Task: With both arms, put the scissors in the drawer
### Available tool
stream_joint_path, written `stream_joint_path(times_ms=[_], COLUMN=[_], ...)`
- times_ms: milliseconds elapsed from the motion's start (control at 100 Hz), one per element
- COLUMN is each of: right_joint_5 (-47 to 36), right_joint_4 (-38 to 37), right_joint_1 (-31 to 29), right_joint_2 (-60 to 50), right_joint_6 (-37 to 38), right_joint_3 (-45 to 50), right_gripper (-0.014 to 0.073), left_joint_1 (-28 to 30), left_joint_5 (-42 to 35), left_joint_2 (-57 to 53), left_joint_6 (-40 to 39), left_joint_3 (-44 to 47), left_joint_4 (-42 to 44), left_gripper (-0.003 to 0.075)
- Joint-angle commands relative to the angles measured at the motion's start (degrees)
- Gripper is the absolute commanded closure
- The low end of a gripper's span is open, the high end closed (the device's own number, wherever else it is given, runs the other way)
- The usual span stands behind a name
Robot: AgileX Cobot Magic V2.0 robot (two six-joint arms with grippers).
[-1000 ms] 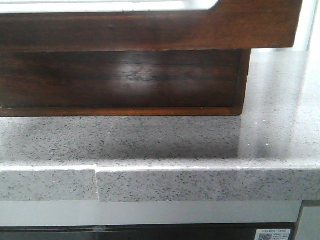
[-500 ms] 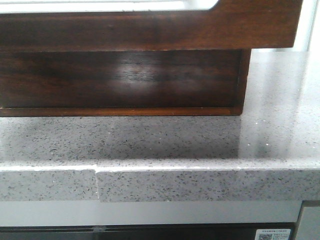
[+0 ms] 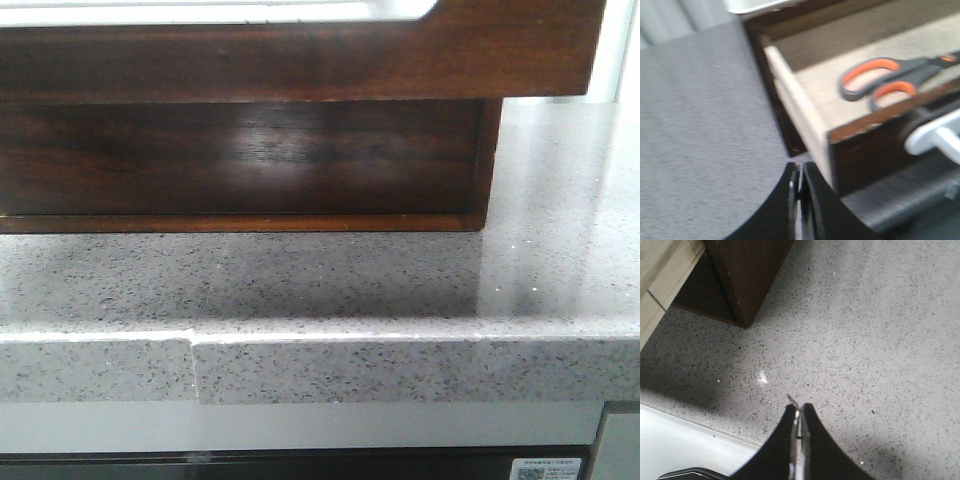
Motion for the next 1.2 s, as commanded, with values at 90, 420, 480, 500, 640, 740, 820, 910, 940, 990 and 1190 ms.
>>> stream_joint_path(times_ms=[90,420,480,500,640,740,820,910,940,990,1190], right_joint_5=[-3.23,-3.23,-3.23,-3.23,-3.35,-3.35,-3.35,-3.35,-3.35,-3.35,-3.35], right_joint_4=[0.27,0.27,0.27,0.27,0.27,0.27,0.27,0.27,0.27,0.27,0.27], right_joint_1=[-0.40,-0.40,-0.40,-0.40,-0.40,-0.40,-0.40,-0.40,-0.40,-0.40,-0.40], right_joint_2=[-0.21,-0.21,-0.21,-0.21,-0.21,-0.21,-0.21,-0.21,-0.21,-0.21,-0.21], right_joint_6=[0.05,0.05,0.05,0.05,0.05,0.05,0.05,0.05,0.05,0.05,0.05], right_joint_3=[-1.37,-1.37,-1.37,-1.37,-1.37,-1.37,-1.37,-1.37,-1.37,-1.37,-1.37], right_gripper=[0.0662,0.0662,0.0662,0.0662,0.0662,0.0662,0.0662,0.0662,0.0662,0.0662,0.0662], left_joint_1=[4.97,8.64,8.64,8.64,8.64,8.64,8.64,8.64,8.64,8.64,8.64], left_joint_5=[-21.24,-43.32,-46.23,-47.07,-43.94,-43.94,-43.94,-43.94,-43.94,-43.94,-43.94], left_joint_2=[-8.63,-25.64,-26.38,-26.26,-26.26,-26.26,-26.26,-26.26,-26.26,-26.26,-26.26], left_joint_6=[-2.23,-11.28,-11.28,-11.28,-11.28,-11.28,-11.28,-11.28,-11.28,-11.28,-11.28], left_joint_3=[13.06,41.13,43.46,43.87,43.62,43.62,43.62,43.62,43.62,43.62,43.62], left_joint_4=[0.65,1.94,1.73,1.56,1.56,1.56,1.56,1.56,1.56,1.56,1.56], left_gripper=[0.0741,0.0741,0.0741,0.0741,0.0741,0.0741,0.0741,0.0741,0.0741,0.0741,0.0741])
